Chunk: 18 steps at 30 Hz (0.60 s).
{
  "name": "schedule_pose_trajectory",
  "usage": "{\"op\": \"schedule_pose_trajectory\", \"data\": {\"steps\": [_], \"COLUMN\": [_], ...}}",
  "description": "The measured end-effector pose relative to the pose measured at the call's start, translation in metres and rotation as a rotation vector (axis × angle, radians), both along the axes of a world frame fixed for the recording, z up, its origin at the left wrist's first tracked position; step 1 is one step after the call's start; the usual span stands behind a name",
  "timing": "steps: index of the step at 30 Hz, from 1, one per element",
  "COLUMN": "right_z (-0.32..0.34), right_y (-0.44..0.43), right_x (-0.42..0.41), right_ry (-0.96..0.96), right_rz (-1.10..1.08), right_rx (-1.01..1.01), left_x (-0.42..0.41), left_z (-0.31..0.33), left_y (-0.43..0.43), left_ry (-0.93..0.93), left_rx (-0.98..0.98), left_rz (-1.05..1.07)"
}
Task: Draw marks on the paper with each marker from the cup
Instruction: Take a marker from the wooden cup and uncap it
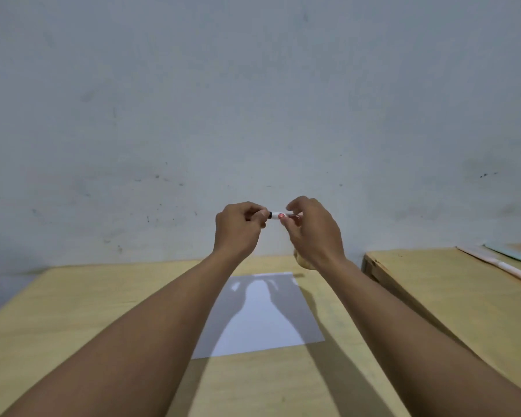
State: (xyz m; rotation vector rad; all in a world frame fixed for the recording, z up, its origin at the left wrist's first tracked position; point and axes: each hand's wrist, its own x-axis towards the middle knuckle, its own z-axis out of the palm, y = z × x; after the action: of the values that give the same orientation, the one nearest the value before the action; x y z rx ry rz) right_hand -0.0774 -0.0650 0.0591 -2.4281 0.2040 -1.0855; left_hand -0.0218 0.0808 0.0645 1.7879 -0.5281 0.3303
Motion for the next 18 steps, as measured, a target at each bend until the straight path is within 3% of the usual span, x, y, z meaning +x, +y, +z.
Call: {"op": "schedule_pose_trajectory", "data": {"steps": [3, 6, 8, 18], "right_z": [0.007, 0.019, 0.021, 0.006], "right_y": [0.036, 0.063, 0.072, 0.122], "right_x": [-0.016, -0.022, -0.021, -0.011], "right_ry": [0.001, 0.104, 0.059, -0.075], "right_rz": [-0.047, 0.163, 0.255, 0.439], "right_rx": [0.321, 0.952, 1.215, 1.433], "left_x": [-0.009, -0.017, -0.021, -0.025], "left_z": [0.007, 0.008, 0.008, 0.001], "left_y": [0.012, 0.026, 0.037, 0.096], "left_ry": [0.000, 0.022, 0.019, 0.046], "left_rx": [-0.040, -0.066, -0.064, -0.030], "left_rz": [0.011, -0.038, -0.041, 0.045]}}
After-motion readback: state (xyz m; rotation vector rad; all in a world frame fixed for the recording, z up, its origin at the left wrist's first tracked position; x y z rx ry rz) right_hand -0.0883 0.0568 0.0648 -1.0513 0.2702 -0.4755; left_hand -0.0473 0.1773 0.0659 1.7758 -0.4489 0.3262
